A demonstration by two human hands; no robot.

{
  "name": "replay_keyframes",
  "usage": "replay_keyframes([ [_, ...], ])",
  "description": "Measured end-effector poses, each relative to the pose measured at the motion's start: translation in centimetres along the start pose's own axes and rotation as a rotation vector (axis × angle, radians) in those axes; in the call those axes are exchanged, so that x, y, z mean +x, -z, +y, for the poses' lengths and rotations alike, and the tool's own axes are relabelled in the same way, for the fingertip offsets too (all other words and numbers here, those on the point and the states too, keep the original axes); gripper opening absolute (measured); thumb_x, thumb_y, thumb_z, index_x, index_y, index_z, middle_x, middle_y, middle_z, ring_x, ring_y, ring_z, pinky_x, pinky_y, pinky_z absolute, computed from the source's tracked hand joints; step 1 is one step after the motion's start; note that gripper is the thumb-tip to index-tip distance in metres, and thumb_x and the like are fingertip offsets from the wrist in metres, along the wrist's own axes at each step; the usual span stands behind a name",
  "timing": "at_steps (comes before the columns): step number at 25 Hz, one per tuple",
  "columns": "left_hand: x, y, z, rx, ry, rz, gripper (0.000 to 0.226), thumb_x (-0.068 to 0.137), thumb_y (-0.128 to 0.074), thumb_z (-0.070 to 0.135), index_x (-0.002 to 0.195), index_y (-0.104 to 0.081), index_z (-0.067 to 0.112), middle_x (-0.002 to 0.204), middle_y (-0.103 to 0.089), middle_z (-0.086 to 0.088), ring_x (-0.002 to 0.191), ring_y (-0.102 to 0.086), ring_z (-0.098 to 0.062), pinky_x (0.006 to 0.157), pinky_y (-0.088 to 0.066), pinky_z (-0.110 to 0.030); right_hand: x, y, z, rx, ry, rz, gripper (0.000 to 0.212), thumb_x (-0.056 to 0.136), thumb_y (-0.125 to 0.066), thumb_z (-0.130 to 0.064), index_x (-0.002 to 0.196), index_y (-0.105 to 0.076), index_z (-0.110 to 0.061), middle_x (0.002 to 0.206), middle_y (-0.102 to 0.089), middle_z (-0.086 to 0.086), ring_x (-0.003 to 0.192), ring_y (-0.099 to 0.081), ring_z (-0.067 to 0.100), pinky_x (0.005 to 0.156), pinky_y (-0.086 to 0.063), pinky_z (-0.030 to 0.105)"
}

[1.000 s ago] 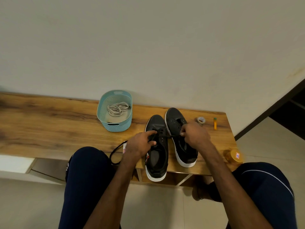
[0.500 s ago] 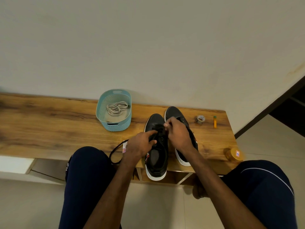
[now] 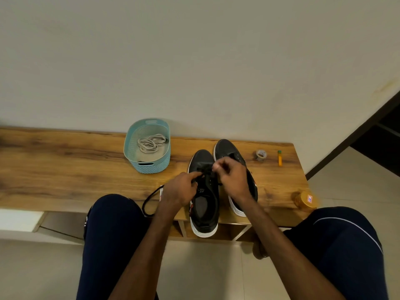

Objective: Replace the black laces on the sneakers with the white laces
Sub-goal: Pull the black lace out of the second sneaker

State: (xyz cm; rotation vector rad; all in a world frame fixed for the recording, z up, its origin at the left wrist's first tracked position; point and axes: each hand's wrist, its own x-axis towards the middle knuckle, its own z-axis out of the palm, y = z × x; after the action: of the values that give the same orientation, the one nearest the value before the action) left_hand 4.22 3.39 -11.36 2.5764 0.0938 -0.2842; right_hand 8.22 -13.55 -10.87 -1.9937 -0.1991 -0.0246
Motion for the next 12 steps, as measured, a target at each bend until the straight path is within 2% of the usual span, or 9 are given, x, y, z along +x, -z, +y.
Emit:
replay_keyframes([
  [2, 0.0, 0.2, 0.0, 0.004, 0.026, 0.024, 0.045, 0.1, -0.049, 0.027, 0.142, -0.045, 0.04, 0.134, -0.06, 0.001, 0.115, -0.058, -0.019, 0.08, -0.048, -0.031, 1.1, 3.4, -1.4, 0.196, -0.061, 0.104, 0.011, 0.097, -0.06, -0.015, 0.094, -0.069, -0.01, 0.089, -0.072, 0.0, 0.085, -0.066, 0.006, 0.076, -0.051, 0.017],
  [3, -0.1, 0.2, 0.1, 0.017, 0.028, 0.027, 0.044, 0.1, -0.049, 0.027, 0.142, -0.045, 0.039, 0.134, -0.06, 0.001, 0.115, -0.059, -0.018, 0.078, -0.046, -0.029, 1.9, 5.1, -1.5, 0.116, -0.069, 0.074, 0.013, 0.097, -0.06, -0.018, 0.096, -0.07, -0.011, 0.092, -0.072, 0.0, 0.088, -0.066, 0.008, 0.077, -0.05, 0.02],
  [6, -0.1, 0.1, 0.5, 0.044, 0.009, 0.014, 0.039, 0.1, -0.049, 0.027, 0.137, -0.048, 0.039, 0.131, -0.061, 0.002, 0.11, -0.06, -0.017, 0.072, -0.044, -0.027, 2.7, 6.9, -0.6, -0.702, -0.038, -0.131, 0.023, 0.097, -0.059, -0.025, 0.118, -0.066, -0.018, 0.12, -0.065, -0.001, 0.113, -0.057, 0.019, 0.09, -0.045, 0.032],
  [7, -0.1, 0.2, 0.5, 0.05, 0.003, 0.013, 0.039, 0.1, -0.049, 0.027, 0.137, -0.048, 0.039, 0.13, -0.062, 0.002, 0.109, -0.06, -0.017, 0.072, -0.044, -0.027, 2.4, 5.9, -0.2, -0.802, 0.035, -0.158, 0.03, 0.098, -0.057, -0.026, 0.127, -0.061, -0.019, 0.13, -0.06, 0.0, 0.121, -0.052, 0.021, 0.098, -0.043, 0.037],
  [9, -0.3, 0.2, 0.6, 0.056, 0.0, 0.016, 0.04, 0.099, -0.05, 0.028, 0.138, -0.047, 0.039, 0.129, -0.062, 0.002, 0.109, -0.06, -0.017, 0.072, -0.043, -0.027, 1.3, 2.7, 0.0, -0.739, 0.188, -0.244, 0.038, 0.1, -0.053, -0.029, 0.137, -0.052, -0.021, 0.139, -0.055, 0.0, 0.13, -0.045, 0.021, 0.11, -0.036, 0.045],
  [12, -0.5, 0.1, 0.7, 0.083, -0.001, 0.024, 0.044, 0.099, -0.051, 0.03, 0.141, -0.045, 0.037, 0.131, -0.06, 0.0, 0.114, -0.059, -0.019, 0.075, -0.042, -0.027, -0.2, -1.4, 0.3, -0.86, 0.29, -0.377, 0.033, 0.103, -0.045, -0.033, 0.133, -0.053, -0.021, 0.133, -0.057, -0.001, 0.127, -0.046, 0.02, 0.109, -0.03, 0.044],
])
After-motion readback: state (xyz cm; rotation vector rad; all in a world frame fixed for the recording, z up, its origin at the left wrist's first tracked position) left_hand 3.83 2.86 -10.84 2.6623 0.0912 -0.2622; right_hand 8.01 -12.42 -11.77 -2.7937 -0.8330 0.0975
